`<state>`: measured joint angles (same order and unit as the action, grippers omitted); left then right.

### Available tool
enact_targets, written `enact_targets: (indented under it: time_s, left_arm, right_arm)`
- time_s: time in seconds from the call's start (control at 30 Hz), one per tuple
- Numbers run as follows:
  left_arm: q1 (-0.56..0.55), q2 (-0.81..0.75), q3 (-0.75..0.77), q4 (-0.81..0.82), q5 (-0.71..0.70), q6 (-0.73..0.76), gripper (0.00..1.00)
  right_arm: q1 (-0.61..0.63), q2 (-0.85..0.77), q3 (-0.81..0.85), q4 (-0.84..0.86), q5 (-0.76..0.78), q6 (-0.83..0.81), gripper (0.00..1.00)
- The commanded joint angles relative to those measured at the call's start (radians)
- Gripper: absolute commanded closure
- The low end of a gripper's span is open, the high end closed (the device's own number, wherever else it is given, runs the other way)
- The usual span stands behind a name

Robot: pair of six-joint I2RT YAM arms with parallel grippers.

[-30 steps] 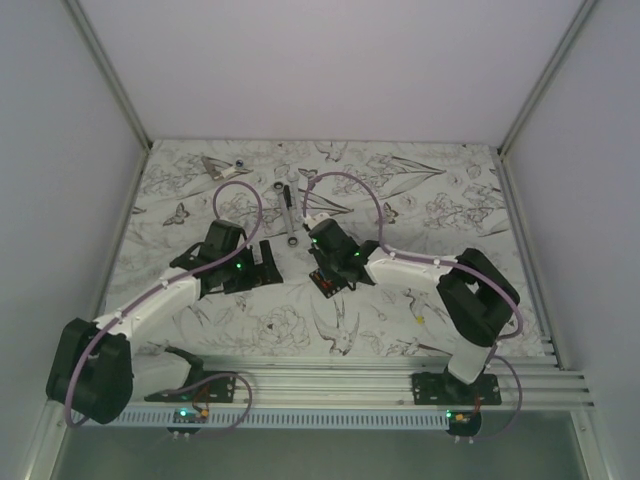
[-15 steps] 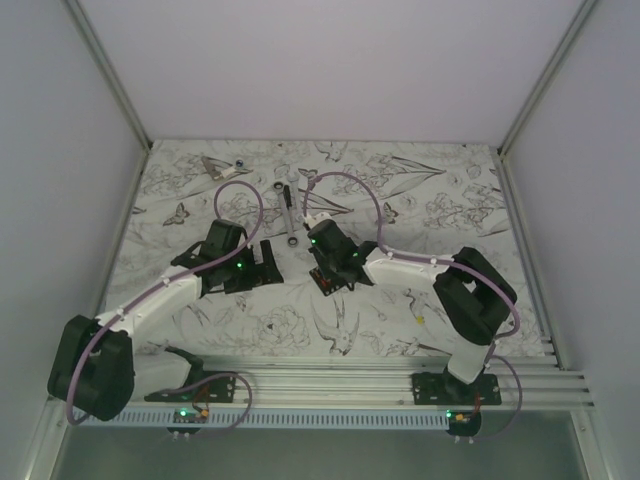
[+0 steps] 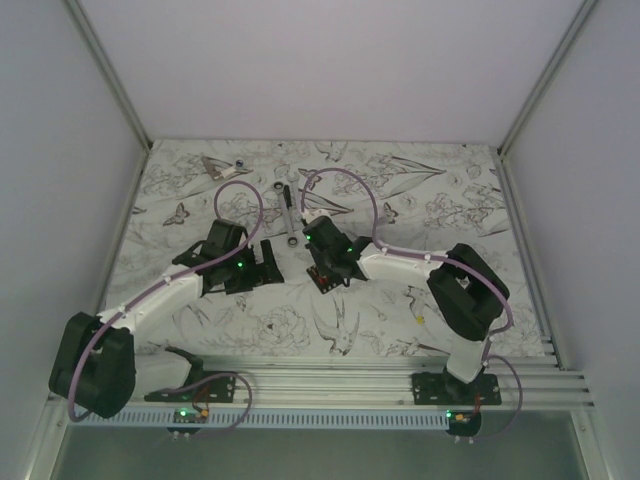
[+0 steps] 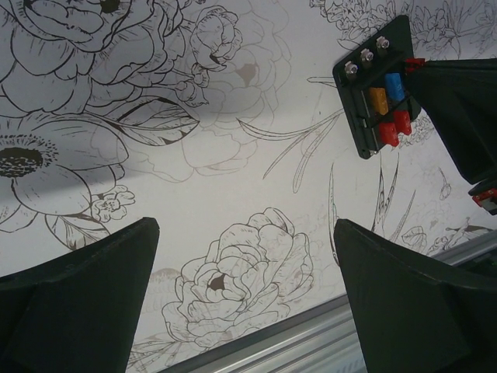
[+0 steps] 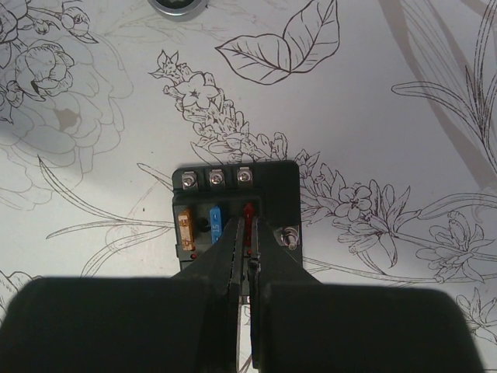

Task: Snap on the fuse box
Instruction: Install the fuse at the fuse box base.

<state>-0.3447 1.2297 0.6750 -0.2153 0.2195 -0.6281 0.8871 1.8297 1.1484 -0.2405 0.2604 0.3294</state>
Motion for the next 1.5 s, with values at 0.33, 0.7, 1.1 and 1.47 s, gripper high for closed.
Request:
enact_targets:
  time_s: [0.33, 0.7, 1.1, 1.47]
  left_arm:
    - [0.008, 0.009, 0.014, -0.022, 0.027, -0.044, 0.00]
    - [0.009, 0.012, 0.017, -0.020, 0.037, -0.061, 0.00]
    - [0.008, 0.019, 0.025, -0.021, 0.041, -0.072, 0.00]
    - [0.007, 0.019, 0.024, -0.021, 0.041, -0.070, 0.00]
  right_arm:
    - [0.025, -0.076, -0.100, 0.048, 0.036, 0.033, 1.00]
    - [0.033, -0.104, -0.097, 0.034, 0.065, 0.066, 1.00]
    - [0.033, -0.084, -0.104, 0.029, 0.078, 0.082, 1.00]
    - [0.033, -0.063, -0.099, 0.041, 0.039, 0.076, 1.00]
